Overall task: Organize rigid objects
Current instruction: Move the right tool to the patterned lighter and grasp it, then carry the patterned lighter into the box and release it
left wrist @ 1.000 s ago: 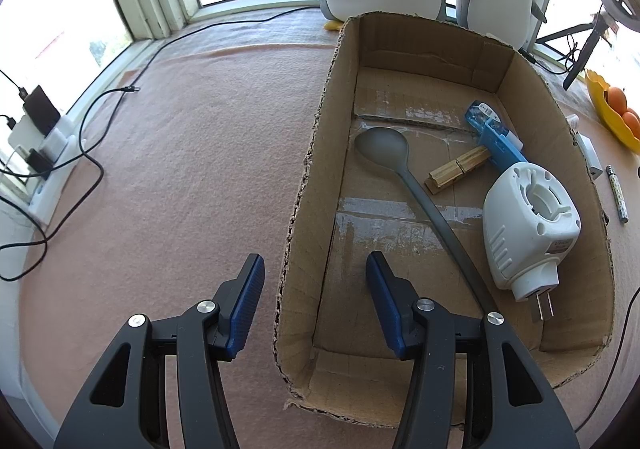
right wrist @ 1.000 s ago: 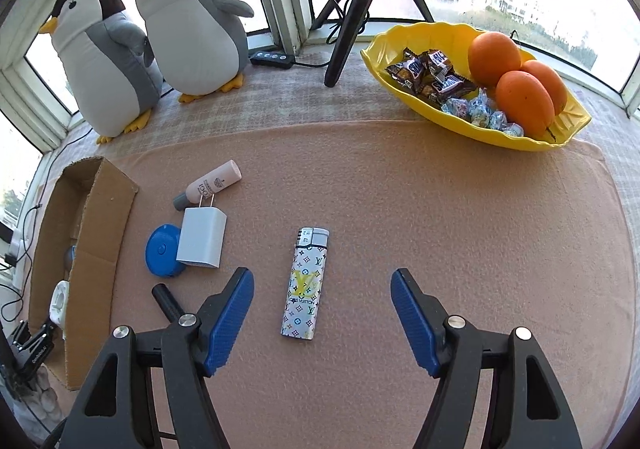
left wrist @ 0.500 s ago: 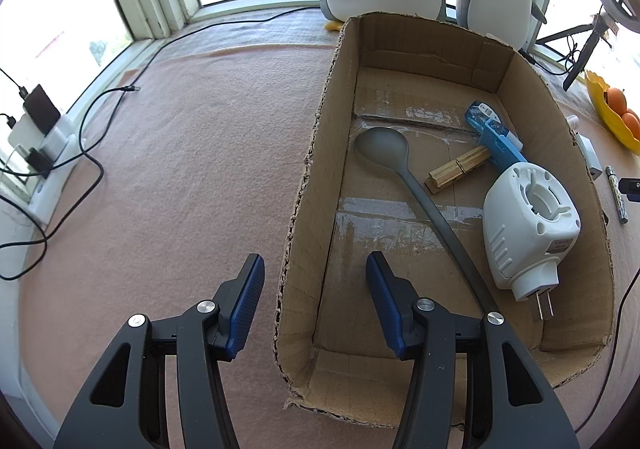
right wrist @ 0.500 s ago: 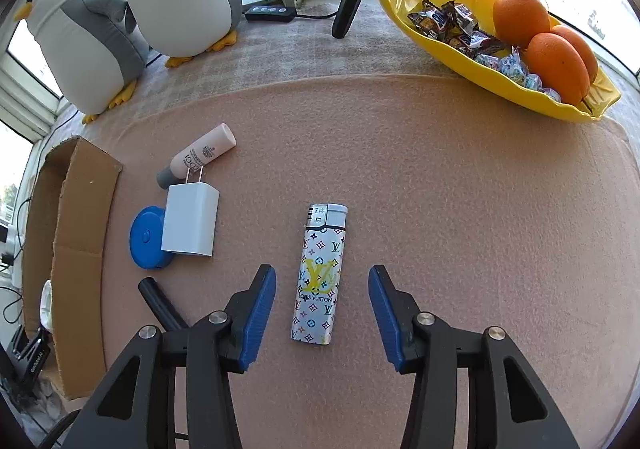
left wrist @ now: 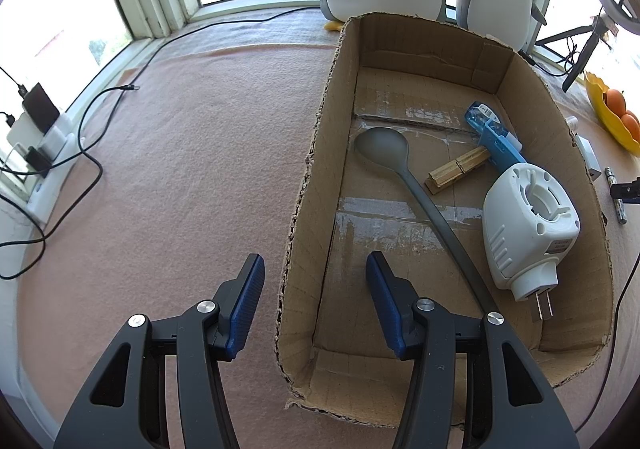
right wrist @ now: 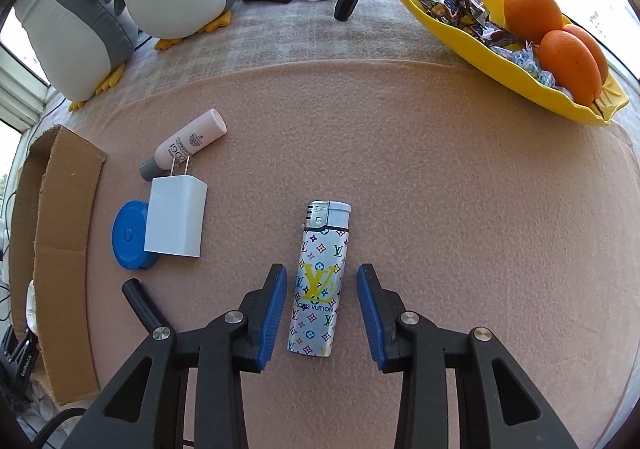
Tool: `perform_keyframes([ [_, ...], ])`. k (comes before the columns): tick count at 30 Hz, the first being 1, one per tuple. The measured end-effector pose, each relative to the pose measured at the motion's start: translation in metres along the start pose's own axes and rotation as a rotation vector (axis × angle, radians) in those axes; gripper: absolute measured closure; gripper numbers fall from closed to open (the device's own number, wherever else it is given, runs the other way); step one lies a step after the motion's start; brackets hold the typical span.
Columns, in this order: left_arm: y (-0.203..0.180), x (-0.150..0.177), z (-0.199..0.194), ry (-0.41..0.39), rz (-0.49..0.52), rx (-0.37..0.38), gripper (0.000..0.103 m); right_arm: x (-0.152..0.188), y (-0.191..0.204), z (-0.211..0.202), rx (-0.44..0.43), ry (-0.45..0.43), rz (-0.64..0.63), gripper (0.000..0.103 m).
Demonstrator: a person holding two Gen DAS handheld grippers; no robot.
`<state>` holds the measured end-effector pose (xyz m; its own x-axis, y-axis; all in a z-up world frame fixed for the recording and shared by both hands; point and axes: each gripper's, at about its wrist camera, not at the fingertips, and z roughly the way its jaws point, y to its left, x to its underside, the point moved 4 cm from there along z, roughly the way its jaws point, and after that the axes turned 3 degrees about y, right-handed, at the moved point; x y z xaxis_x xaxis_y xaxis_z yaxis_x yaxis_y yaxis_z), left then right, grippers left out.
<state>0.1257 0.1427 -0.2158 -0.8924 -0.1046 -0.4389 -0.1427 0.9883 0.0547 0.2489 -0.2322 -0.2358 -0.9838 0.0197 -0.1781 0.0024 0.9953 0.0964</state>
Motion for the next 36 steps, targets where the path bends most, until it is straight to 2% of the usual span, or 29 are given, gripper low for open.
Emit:
perform_keyframes([
  [3,0.0,0.0,0.0,0.0,0.0,0.0,0.05,-0.002,0.001,0.001,0.008,0.004,-0.008,0.076],
  [4,0.0,0.0,0.0,0.0,0.0,0.0,0.05,-0.002,0.001,0.001,0.008,0.007,-0.009,0.081],
  [13,-0.001,0.0,0.0,0.0,-0.002,0.003,0.05,0.0,0.005,-0.001,0.011,-0.007,-0.021,0.082],
  [19,-0.001,0.0,0.0,-0.001,-0.005,0.005,0.05,0.009,0.011,-0.023,-0.007,-0.049,-0.035,0.082],
  [29,0.0,0.001,0.0,-0.003,-0.01,0.015,0.05,0.012,0.078,-0.078,-0.06,-0.162,-0.173,0.082],
  [36,0.001,0.001,0.001,-0.005,-0.016,0.024,0.05,0.017,0.136,-0.099,-0.123,-0.19,-0.283,0.082],
])
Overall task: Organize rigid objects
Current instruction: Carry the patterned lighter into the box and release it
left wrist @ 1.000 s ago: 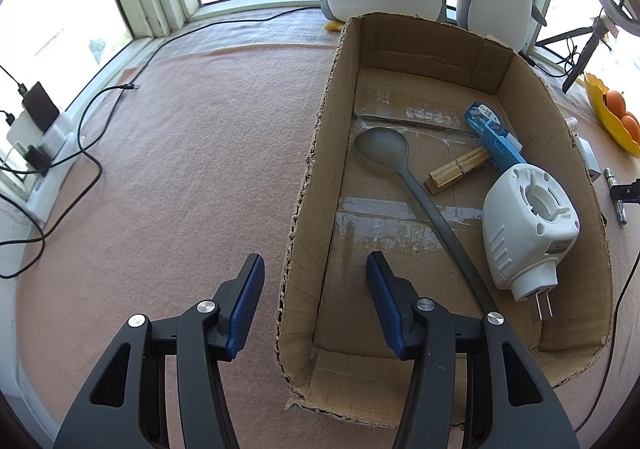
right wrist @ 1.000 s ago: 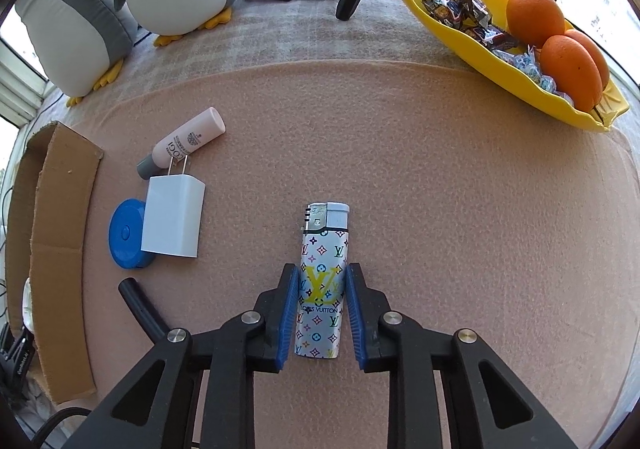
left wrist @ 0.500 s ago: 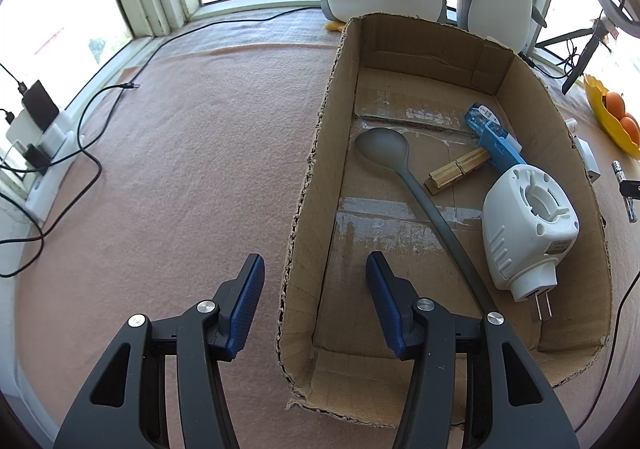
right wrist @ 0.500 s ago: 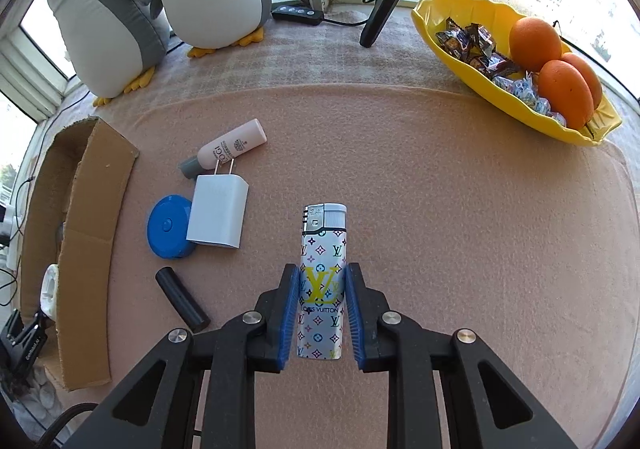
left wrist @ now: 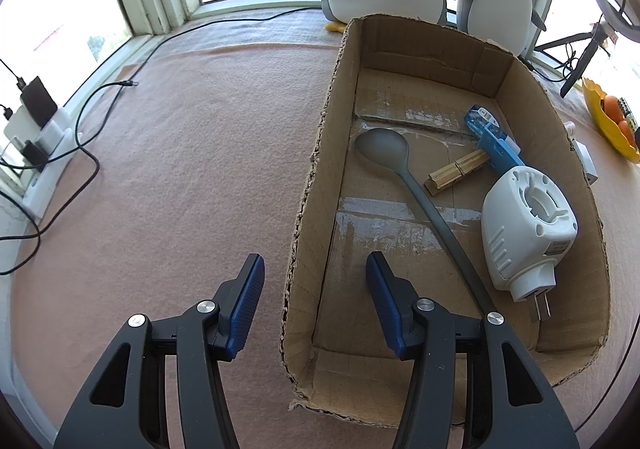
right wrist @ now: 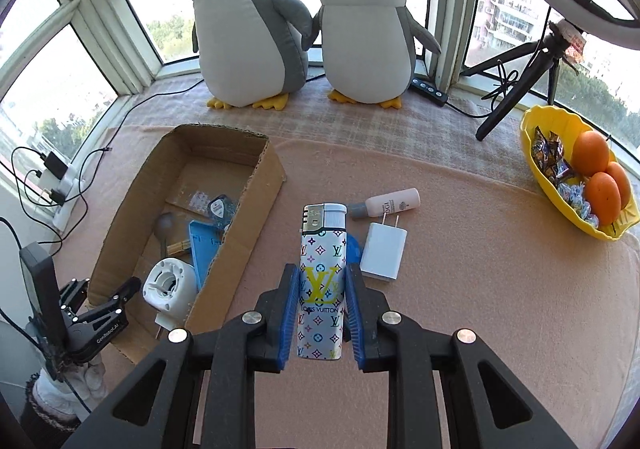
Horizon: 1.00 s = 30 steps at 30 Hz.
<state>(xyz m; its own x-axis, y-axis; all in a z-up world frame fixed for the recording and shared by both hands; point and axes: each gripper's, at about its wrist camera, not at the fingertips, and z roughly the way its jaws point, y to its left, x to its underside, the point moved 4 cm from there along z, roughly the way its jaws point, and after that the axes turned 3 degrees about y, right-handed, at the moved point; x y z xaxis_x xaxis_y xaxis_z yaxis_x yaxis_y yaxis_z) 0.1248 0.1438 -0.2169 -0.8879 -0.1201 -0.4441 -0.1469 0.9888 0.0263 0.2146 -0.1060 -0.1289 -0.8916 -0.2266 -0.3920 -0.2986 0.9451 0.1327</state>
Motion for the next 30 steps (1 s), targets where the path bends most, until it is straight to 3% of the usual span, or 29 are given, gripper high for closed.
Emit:
perform_keyframes([
  [17,0.001,0.0,0.001,-0.002,-0.005,0.01,0.05,-0.005,0.115,0.014,-0.149,0.019,-0.159,0.082],
  [30,0.001,0.0,0.001,-0.003,-0.005,0.01,0.05,-0.006,0.157,0.048,-0.209,0.079,-0.175,0.082],
])
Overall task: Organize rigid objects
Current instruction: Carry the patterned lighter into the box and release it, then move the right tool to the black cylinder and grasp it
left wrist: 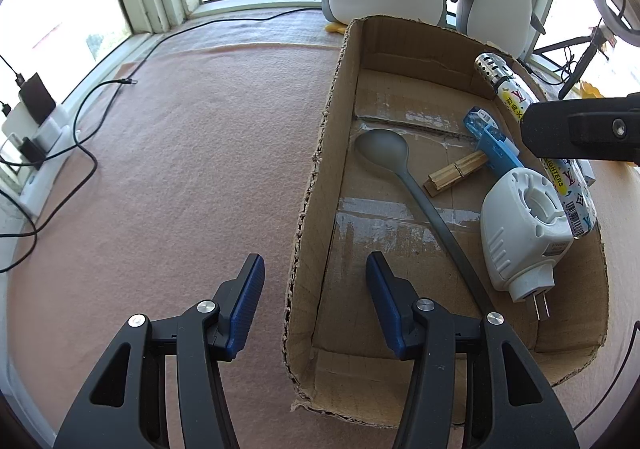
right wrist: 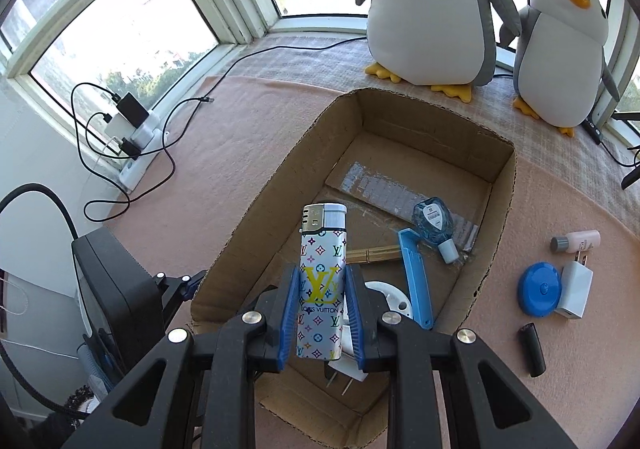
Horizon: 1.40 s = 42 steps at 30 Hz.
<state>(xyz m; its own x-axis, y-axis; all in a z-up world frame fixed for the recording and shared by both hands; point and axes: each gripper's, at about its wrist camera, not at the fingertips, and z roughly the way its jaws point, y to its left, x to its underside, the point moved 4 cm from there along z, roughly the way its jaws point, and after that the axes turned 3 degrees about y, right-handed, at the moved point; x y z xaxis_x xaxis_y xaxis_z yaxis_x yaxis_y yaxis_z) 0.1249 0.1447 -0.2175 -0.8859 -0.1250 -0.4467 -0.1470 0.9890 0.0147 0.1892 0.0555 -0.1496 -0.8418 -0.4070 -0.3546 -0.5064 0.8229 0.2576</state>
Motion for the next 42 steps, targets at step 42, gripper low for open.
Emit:
perform_keyframes([
  [42,0.0,0.0,0.001,0.0,0.001,0.0,0.05,0.007,-0.063,-0.037,0.053,-0.088,0.072,0.044],
])
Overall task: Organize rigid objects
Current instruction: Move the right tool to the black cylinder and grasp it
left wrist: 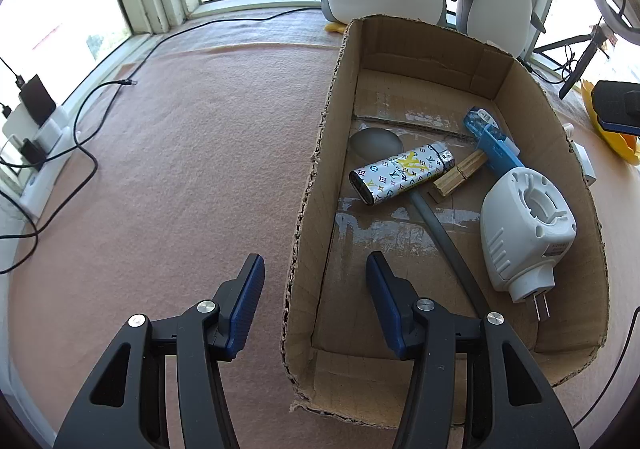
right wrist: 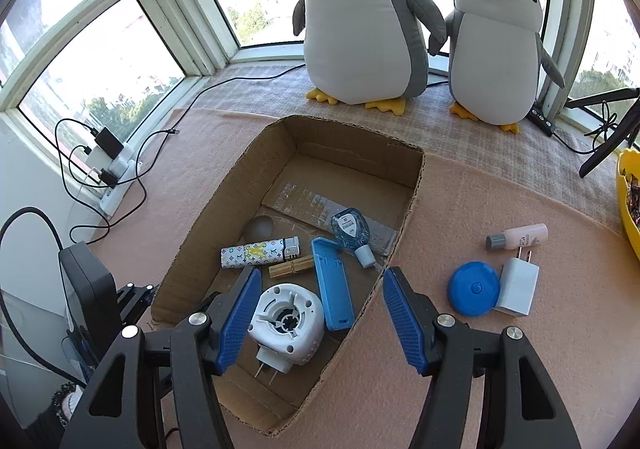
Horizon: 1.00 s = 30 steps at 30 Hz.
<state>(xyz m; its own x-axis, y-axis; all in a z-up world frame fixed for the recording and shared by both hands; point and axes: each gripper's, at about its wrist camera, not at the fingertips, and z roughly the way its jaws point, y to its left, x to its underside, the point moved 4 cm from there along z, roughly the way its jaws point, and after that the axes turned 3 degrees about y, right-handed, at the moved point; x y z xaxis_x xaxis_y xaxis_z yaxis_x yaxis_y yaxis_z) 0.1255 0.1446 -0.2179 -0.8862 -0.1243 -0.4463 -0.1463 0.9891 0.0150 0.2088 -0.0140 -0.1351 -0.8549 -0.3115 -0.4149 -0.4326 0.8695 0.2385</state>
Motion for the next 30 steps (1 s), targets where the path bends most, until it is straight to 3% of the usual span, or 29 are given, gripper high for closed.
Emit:
perform_keyframes([
  [16,0.001,0.0,-0.001,-0.001,0.005,-0.007,0.05,0.032,-0.097,-0.022,0.128,0.014,0.061,0.044],
  [27,0.001,0.0,-0.002,-0.001,0.009,-0.021,0.05,0.059,-0.094,0.0,0.151,0.118,-0.079,0.044],
  [30,0.001,0.001,-0.002,-0.001,0.009,-0.023,0.05,0.059,-0.09,0.009,0.147,0.141,-0.108,0.049],
])
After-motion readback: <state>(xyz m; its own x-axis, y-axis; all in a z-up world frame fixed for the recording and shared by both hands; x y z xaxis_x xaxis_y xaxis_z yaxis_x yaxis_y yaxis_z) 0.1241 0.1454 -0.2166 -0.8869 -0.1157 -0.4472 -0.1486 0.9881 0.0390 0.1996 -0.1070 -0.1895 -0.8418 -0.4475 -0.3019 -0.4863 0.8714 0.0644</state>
